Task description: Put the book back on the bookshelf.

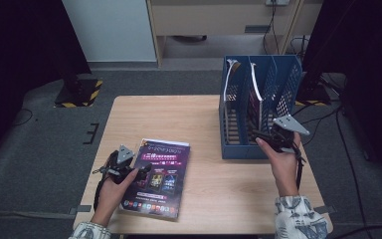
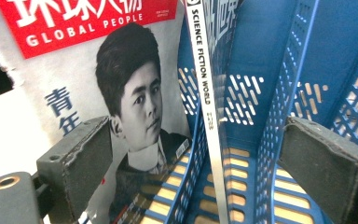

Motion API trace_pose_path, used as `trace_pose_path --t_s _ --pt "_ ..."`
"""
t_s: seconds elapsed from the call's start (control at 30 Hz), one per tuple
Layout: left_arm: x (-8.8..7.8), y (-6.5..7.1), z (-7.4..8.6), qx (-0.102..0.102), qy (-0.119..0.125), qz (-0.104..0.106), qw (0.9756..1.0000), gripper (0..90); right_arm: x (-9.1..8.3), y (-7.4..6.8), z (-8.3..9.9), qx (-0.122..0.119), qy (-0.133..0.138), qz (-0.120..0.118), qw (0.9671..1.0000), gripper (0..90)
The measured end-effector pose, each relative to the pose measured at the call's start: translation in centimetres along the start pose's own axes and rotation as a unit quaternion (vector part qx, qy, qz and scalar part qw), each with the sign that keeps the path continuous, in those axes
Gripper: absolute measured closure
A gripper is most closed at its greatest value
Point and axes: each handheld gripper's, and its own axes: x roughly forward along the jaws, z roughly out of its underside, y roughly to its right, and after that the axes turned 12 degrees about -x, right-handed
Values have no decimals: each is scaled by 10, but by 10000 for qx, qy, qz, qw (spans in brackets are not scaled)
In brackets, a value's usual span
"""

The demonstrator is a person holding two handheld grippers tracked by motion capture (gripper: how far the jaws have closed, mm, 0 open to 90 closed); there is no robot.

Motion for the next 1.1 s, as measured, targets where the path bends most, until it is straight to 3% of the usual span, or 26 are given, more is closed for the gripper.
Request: trace_pose_path --t_s 0.33,0.53,0.67,0.8,0.9,1.1 --pt "2 0 0 68 -5 14 10000 55 -16 -26 1 2 -74 -321 9995 82" --pt "3 -2 0 -63 30 7 10000 57 -15 -36 -1 -34 -51 -478 9988 86" --pt "4 1 -1 59 -24 18 10000 57 -17 -38 -2 -118 -13 -464 9989 91" --pt "3 5 -2 40 69 63 9999 57 -20 -36 1 -132 -9 -356 9993 92" --pt "3 4 -1 119 -8 -11 9999 57 -22 -38 8 -178 -76 -311 9993 93" --pt "5 2 1 9 -34 52 10000 62 -32 -46 17 -199 -126 -297 9993 96"
